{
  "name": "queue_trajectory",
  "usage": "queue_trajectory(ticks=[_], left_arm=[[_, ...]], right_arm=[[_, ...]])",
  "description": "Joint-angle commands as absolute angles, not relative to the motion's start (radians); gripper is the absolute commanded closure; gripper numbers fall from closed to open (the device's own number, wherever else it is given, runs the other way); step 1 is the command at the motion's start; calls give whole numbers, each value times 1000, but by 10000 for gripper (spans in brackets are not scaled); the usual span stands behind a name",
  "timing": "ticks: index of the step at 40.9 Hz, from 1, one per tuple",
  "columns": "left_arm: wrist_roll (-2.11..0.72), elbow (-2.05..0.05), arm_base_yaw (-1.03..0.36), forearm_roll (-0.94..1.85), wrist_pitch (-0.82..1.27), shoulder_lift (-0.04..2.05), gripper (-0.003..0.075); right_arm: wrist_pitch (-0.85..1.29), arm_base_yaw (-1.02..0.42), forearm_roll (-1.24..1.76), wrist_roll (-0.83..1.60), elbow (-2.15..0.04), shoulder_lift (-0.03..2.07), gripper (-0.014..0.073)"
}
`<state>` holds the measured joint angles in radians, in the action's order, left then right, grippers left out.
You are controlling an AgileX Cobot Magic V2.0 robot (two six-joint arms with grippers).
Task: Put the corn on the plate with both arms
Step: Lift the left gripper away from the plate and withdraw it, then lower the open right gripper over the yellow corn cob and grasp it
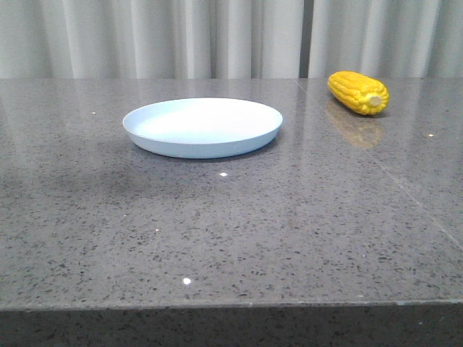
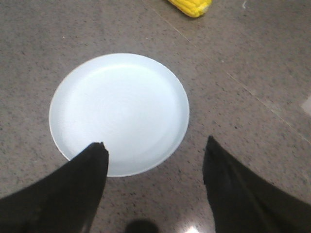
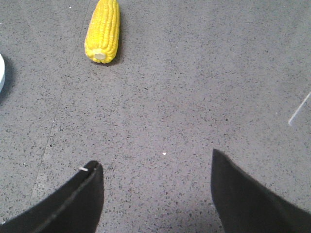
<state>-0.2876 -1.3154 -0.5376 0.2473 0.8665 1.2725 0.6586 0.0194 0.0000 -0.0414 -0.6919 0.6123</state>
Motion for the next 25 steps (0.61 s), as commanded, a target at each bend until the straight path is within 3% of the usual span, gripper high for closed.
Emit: queue_trajectory(ticks=[1,14,25], left_arm=[[-285,-1241,-568,257,774,1166,300],[-285,-985,-572,272,714,961,300],[-285,-935,-572,272,700,933,300]], right_arm=[[588,18,0,-30,-725,620,94],[587,18,0,-30,-725,620,94],[593,18,14,-30,-739,637,94]])
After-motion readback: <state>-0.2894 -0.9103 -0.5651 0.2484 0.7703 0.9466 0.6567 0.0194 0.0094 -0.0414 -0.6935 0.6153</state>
